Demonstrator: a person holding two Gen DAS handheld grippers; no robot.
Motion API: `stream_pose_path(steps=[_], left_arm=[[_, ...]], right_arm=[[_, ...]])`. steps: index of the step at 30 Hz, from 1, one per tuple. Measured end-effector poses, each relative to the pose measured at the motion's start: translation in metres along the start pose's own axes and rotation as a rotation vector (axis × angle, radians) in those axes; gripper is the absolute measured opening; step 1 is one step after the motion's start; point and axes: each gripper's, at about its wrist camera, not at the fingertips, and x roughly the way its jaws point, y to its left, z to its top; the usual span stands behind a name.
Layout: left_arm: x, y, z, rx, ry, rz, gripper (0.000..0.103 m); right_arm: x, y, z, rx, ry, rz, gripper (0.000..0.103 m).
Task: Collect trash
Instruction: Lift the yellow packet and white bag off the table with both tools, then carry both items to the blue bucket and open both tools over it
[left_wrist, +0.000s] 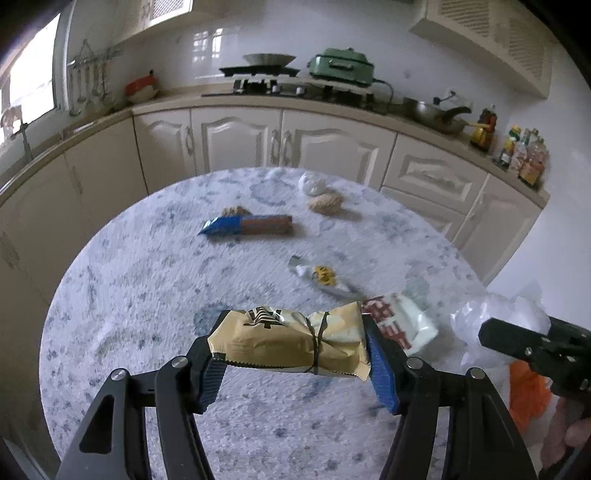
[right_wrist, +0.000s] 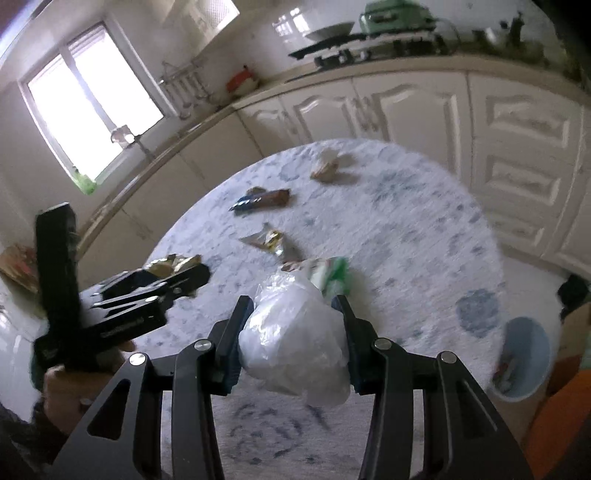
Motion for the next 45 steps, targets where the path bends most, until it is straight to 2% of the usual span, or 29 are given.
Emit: stream_pose_path(steps=[6,14,26,35,45], left_arm=[[-0.022,-0.025,0.017,0.047,-0.051,-0.038,0.061],[-0.046,-0.084,0.044,0.166,-0.146,-0.124,0.061],[-0.041,-0.179,0.068,0.319,-0.203,-0.275,0.061],[0.020,-0.239,0.095,0.375,-0.140,-0.380,0.061],[0.141,-0.327,0.128,0.447,0.064,-0.452,0.061]], right_arm=[[-0.033,-0.011,0.010,0.015,-0.091,-0.048,0.045],[-0.094,-0.046,0.021,0.060,-0.229,-0.166,0.045],[-0.183,-0.126,0.018,0.194,-0.384,-0.385,0.045],[-0.212,-0.191,0.007,0.313,-0.410,-0.514,0.045],[-0.178,-0.285,-0.010,0.470,-0.309,-0.563,0.045]])
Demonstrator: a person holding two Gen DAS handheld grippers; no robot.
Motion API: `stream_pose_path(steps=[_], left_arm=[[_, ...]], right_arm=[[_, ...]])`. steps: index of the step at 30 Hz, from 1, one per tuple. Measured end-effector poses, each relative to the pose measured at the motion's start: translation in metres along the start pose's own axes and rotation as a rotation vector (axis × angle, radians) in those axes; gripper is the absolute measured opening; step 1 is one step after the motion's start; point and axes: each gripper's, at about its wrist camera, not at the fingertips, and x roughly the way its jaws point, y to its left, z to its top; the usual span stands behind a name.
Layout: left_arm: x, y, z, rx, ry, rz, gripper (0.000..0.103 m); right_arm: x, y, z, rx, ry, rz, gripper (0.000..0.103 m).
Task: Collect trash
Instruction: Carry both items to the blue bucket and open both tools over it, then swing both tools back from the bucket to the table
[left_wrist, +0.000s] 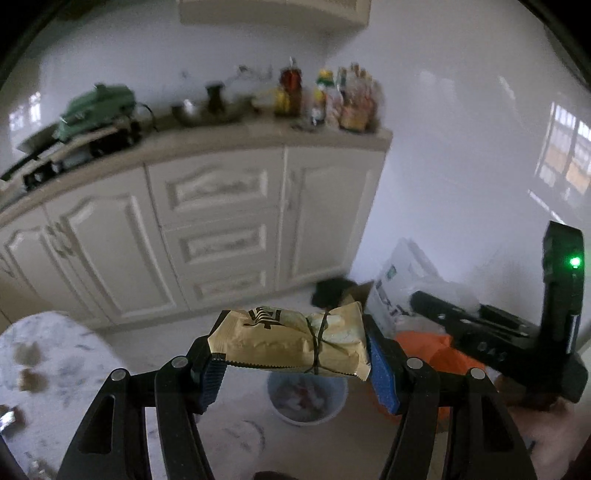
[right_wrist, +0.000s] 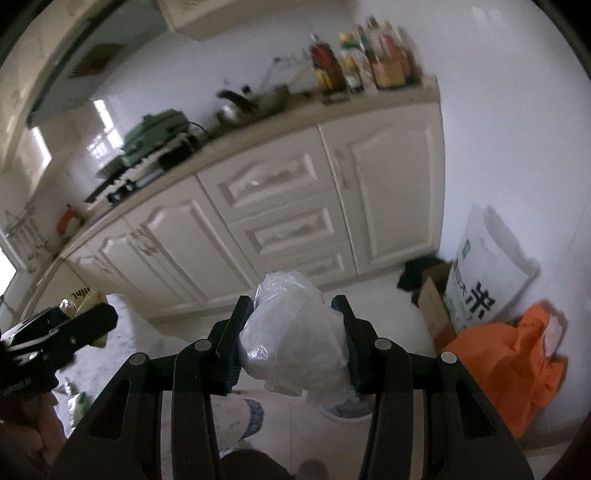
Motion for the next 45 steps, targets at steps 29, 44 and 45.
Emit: stream_pose_path(steps=[29,44,45], left_arm=[[0.190,-0.011,0.080,0.067,0.165,0.085,0.102],[-0.044,0.041,-0.006,-0.060,-0.059,0.109,0.102],[-0.063,0.048,-0.014,-0.075,-0.073,0.121,0.102]], right_arm=[[0.089,-0.078,-0.019,0.283,0.163,-0.050,0.103],[-0.006,0.021,-0.001,0.117,0.036,-0.005,0.103],[-0.012,0.029,0.000,0.102,0.027,0.001,0.103]])
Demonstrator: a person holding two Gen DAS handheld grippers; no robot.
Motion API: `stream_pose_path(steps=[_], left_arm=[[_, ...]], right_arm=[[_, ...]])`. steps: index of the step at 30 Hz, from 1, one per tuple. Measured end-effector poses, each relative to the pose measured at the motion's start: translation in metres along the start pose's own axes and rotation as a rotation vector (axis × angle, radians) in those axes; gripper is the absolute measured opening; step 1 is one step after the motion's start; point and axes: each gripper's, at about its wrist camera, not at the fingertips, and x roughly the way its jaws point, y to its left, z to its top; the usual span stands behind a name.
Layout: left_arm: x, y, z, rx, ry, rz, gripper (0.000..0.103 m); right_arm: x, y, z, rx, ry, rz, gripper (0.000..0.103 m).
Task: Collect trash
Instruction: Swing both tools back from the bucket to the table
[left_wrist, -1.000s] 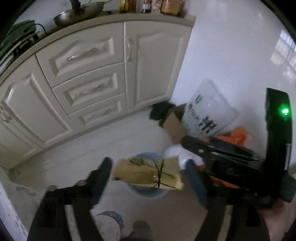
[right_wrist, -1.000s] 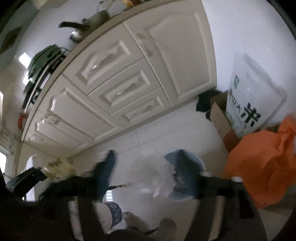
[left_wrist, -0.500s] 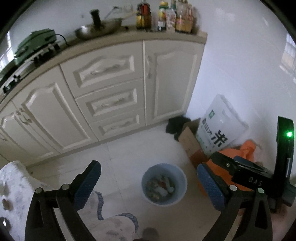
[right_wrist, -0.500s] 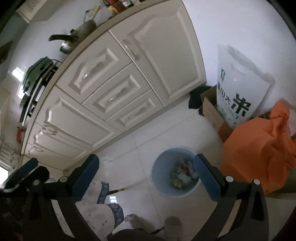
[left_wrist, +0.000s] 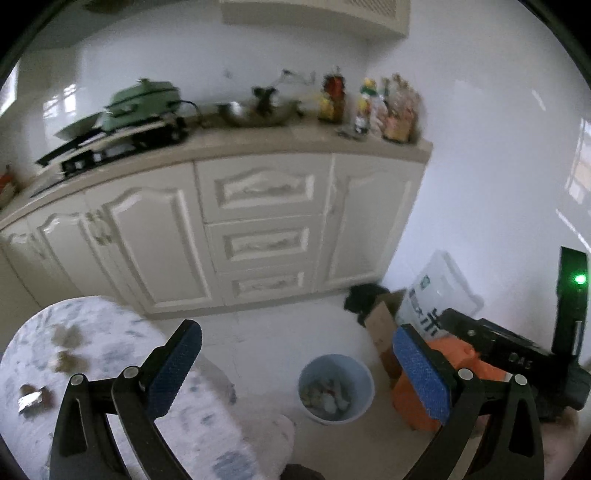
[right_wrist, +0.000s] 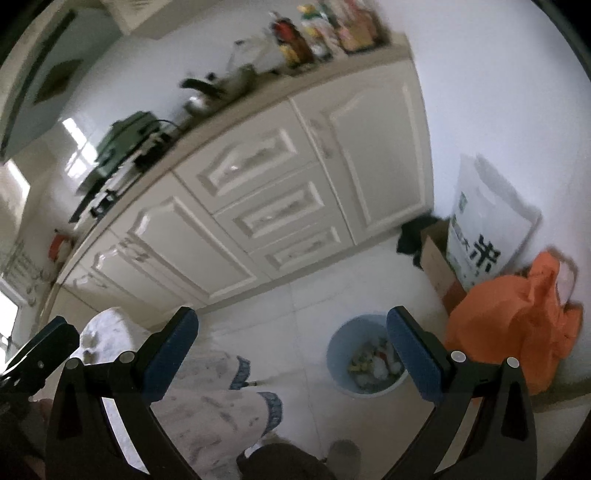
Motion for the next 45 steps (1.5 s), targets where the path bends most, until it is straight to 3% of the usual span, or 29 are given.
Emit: stream_pose_path(steps=[5,14,19,24,35,45], left_arm=[[-0.070,0.035,-0.021,-0.074,-0.066,0.024,0.102],[-0.190,0.089,-0.078,-0.157,-0.195,0.137,0.102],[-0.249,0.107,-0.115,-0.203,-0.256,0.208,0.102],[-0.302,0.112,-0.150,-0.234,-0.315,0.281,0.102],[-0.369,0.107,-0.210,-0.307,-0.380,0.411,0.102],[-0.380,0.097,-0.249,-0.371,-0.351,0.493,0.102]], right_arm=[[-0.031,0.051,-0.002,-0.092,-0.057,0.030,0.103],[-0.082,0.154,-0.023,-0.304,-0.146,0.117,0.103],[-0.110,0.202,-0.040,-0.391,-0.232,0.171,0.103],[-0.125,0.245,-0.058,-0.479,-0.257,0.231,0.103],[-0.138,0.307,-0.107,-0.613,-0.242,0.359,0.103],[-0.118,0.317,-0.142,-0.661,-0.146,0.388,0.103]])
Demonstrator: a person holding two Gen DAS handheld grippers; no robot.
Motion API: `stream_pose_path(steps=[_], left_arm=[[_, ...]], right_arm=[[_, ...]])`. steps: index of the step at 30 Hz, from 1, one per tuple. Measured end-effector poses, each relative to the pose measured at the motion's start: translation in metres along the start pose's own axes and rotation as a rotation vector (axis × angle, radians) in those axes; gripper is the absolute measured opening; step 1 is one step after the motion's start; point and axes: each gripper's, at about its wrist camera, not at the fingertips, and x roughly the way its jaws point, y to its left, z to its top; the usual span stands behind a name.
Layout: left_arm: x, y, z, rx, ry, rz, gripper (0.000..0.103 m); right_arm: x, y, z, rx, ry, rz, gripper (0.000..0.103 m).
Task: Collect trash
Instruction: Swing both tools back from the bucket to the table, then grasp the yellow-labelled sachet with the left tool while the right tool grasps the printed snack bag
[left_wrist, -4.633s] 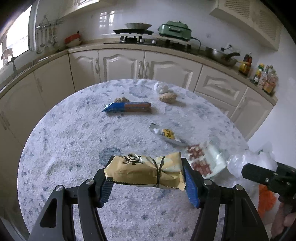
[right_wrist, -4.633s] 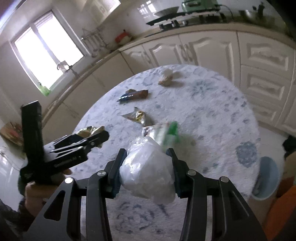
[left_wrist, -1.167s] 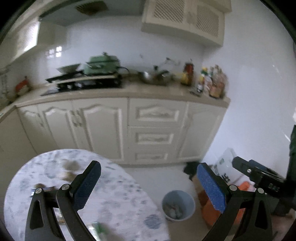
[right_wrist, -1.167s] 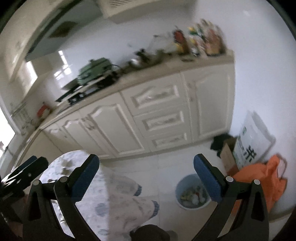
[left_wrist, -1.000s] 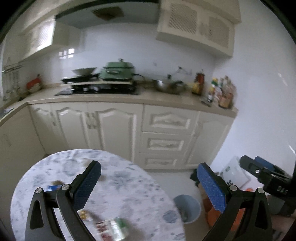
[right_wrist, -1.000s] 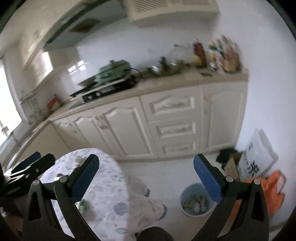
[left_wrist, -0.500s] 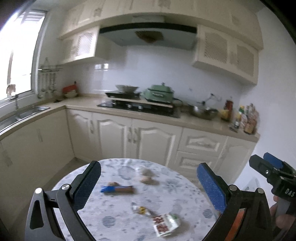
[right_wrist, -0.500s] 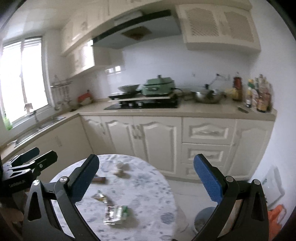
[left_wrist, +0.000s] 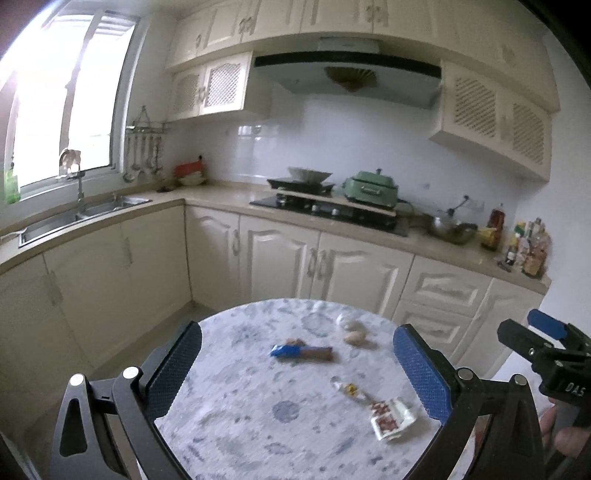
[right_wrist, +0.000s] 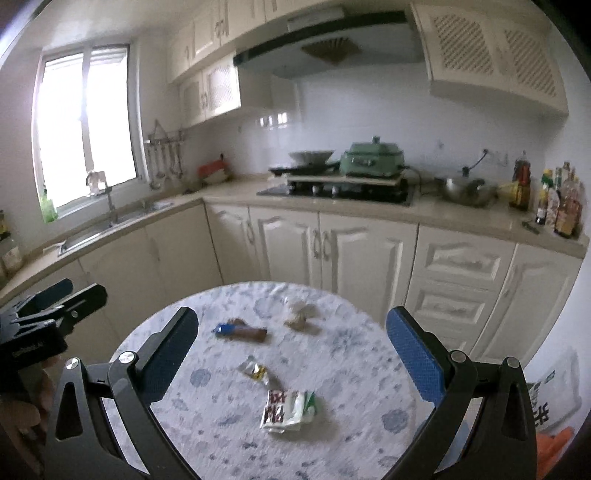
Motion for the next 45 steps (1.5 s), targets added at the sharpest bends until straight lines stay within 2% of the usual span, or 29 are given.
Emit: stream_pose_path(steps=[7,11,25,32,35,36,45], left_arm=[[0.016,-0.003,0.003,-0.012,0.029,0.016,0.102],[0.031,0.003,-0.001,-0.015,0.060,0.020,0.102],[0.109,0.010,-0.022,-0.037,0.259,0.037,0.102],[0.142,0.009,-0.022,-0.030,0.302,0.048,0.102],[0.155,0.007,-0.024,-0.028,0.316,0.046,0.102],[0.159,0.006,-0.025,-0.026,0.320,0.045,0.102],[0.195,-0.023,-0.033,0.006,0.343,0.024,0.102]], right_arm=[[0.025,-0.004,-0.021,0.006,0.077,-0.016,0.103],[0.052,-0.009,-0.044,0.022,0.166,-0.025,0.103],[0.136,-0.015,-0.108,0.062,0.428,-0.017,0.103],[0.161,-0.007,-0.123,0.015,0.471,-0.024,0.102],[0.165,0.002,-0.129,-0.045,0.470,-0.027,0.083],[0.165,0.004,-0.130,-0.064,0.466,-0.031,0.080],[0.163,-0.024,-0.126,-0.019,0.450,-0.025,0.078]])
